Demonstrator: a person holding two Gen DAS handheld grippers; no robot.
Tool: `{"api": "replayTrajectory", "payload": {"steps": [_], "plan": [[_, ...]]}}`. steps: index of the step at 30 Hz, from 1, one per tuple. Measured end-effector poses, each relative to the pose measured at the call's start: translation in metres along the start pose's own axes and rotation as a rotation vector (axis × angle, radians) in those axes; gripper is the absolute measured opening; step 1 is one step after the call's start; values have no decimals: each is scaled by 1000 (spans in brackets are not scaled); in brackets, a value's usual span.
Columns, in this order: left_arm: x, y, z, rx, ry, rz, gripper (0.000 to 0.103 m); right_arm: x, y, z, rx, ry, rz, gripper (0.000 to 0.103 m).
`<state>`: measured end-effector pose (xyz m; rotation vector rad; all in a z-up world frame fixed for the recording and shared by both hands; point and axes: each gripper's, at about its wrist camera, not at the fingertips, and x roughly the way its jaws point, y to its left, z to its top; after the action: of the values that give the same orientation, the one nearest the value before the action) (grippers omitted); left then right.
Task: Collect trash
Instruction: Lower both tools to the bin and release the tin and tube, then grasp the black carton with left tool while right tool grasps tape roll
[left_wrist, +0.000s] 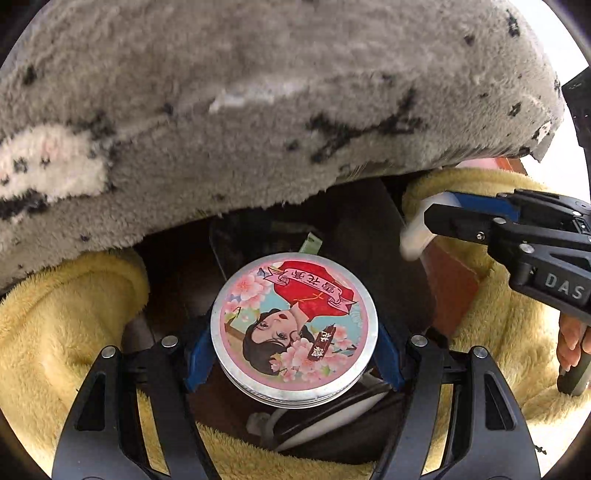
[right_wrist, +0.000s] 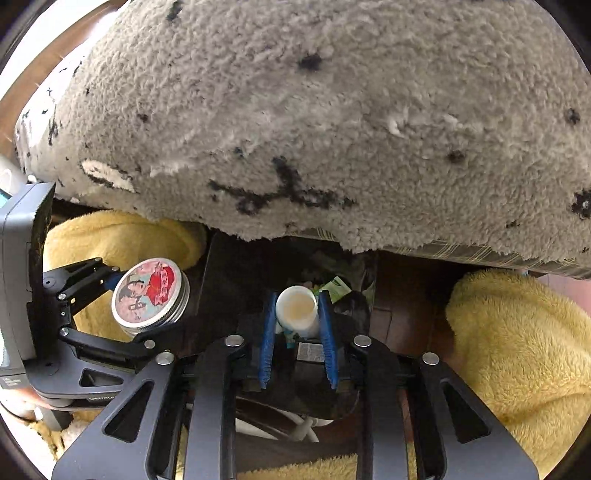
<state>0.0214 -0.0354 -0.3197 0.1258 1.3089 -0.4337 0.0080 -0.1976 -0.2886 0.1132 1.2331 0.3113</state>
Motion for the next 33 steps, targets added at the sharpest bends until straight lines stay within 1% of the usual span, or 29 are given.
{"api": "replayTrajectory", "payload": {"steps": [1, 2, 3, 4, 5, 6, 9, 12, 18, 20, 21, 25, 27, 30, 33], "plan": [[1, 0, -1, -1, -3, 1, 77, -1, -1, 0, 3, -4, 1, 47], [0, 0, -1, 0, -8, 4, 79, 0, -1, 2, 6, -13, 1, 58], [-1, 0, 0, 1, -13, 6, 80, -2, -2, 2, 8, -22, -2, 59], [-3, 0, 1, 1, -19, 9, 85, -2, -2, 3, 10, -28, -6, 59], [-6, 1, 1, 1, -27, 14, 89, -5, -3, 5, 15, -38, -9, 62], [-10, 2, 2, 2, -36, 20, 91, -8, -5, 6, 25, -51, -13, 66], [-21, 3, 6, 8, -64, 48, 94, -22, -9, 10, 36, -94, -22, 72], [-40, 5, 12, 6, -109, 49, 95, -45, -10, 16, 31, -162, -48, 81], [-93, 4, 20, 43, -252, 69, 95, -95, -11, 35, 0, -303, -94, 82], [-111, 1, 26, 71, -308, 80, 95, -110, -13, 45, -8, -353, -104, 86], [-120, 2, 31, 82, -335, 93, 95, -118, -13, 51, -12, -380, -112, 87], [-145, 11, 55, 85, -410, 154, 95, -138, -16, 78, -22, -452, -145, 87], [-153, 14, 67, 83, -441, 156, 95, -145, -18, 94, -15, -473, -151, 88], [-164, 27, 91, 53, -457, 149, 95, -147, -28, 121, 3, -487, -152, 88], [-171, 30, 112, 38, -461, 140, 95, -143, -40, 154, 9, -469, -196, 88]]}}
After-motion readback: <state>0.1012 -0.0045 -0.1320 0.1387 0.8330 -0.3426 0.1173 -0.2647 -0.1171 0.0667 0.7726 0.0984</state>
